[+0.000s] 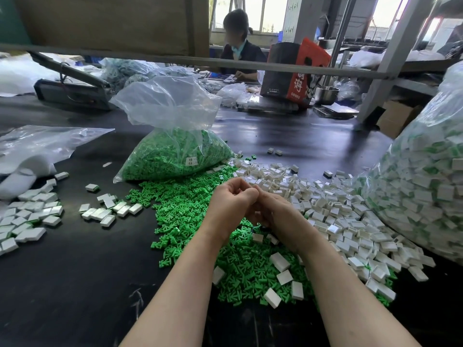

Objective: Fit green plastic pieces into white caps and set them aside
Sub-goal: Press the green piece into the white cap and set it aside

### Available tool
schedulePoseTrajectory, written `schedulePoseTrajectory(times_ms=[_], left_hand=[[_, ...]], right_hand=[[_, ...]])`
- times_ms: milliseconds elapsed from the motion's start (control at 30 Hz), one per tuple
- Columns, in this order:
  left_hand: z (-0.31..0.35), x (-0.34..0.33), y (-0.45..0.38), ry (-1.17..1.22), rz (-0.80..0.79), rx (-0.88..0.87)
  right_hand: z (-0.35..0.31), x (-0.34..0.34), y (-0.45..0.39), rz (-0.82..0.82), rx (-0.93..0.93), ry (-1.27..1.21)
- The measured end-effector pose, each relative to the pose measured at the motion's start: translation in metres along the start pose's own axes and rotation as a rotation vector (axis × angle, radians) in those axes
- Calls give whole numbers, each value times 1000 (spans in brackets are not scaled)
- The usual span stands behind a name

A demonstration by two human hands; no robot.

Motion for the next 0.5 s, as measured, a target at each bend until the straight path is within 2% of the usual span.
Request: schedulePoseTrajectory(times_ms=[500], left_hand=[[-7,-2,-6,-9,38,-8]], right_hand=[[1,2,-4,37,19,-13]])
Point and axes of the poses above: each hand's wrist, its own y-axis away from the middle knuckle, its own x-axis out of the back of the hand, z = x × y, the point moved 6 cm from there along -y, towards the middle knuckle, and after that the axes turned 12 degrees about z, right-handed, at the moved point
